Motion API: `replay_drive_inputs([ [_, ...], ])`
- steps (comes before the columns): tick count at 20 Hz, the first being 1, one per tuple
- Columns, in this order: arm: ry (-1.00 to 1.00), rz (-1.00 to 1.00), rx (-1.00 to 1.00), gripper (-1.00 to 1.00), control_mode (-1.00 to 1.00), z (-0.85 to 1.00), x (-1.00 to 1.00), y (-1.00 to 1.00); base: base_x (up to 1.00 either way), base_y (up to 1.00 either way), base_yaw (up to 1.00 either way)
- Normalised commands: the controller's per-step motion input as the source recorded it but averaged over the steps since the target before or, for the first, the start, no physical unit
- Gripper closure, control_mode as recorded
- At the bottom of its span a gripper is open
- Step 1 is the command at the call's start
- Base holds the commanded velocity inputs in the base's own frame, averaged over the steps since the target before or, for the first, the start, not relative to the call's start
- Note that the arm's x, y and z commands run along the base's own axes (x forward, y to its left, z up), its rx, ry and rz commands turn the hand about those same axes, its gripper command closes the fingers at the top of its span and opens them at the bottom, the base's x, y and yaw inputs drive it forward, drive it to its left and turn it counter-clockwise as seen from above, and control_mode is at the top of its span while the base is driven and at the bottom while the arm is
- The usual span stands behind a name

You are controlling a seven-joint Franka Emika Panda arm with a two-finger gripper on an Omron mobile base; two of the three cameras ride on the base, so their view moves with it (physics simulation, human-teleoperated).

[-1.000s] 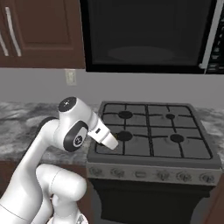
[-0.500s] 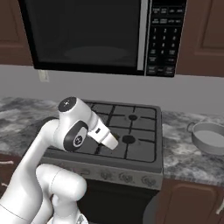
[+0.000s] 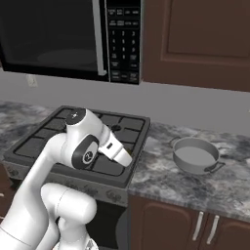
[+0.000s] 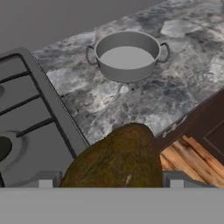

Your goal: Turn on the sink faucet. Then move the avocado from the counter to the sink. Turn off the sink. Move the vegetable from the sink to the pot next to the stove. Finally move the pot to the front right burner.

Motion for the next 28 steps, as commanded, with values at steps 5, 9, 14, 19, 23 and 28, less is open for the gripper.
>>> replay_drive_inputs([
  [5, 0.0, 0.0, 0.0, 1.0, 1.0, 0.0, 0.0, 0.0, 0.2, -0.56, 0.1],
  [9, 0.0, 0.0, 0.0, 1.0, 1.0, 0.0, 0.0, 0.0, 0.23, -0.03, 0.0],
  [14, 0.0, 0.0, 0.0, 1.0, 1.0, 0.0, 0.0, 0.0, 0.39, -0.05, 0.0],
  [19, 0.0, 0.0, 0.0, 1.0, -1.0, 0.0, 0.0, -0.04, 0.01, -0.01, 0.0],
  [23, -0.02, 0.0, 0.0, 1.0, -1.0, 0.0, 0.01, -0.38, 0.0, 0.0, 0.0],
  [28, 0.0, 0.01, 0.0, 1.0, -1.0, 0.0, 0.23, -0.54, 0.0, 0.0, 0.0],
])
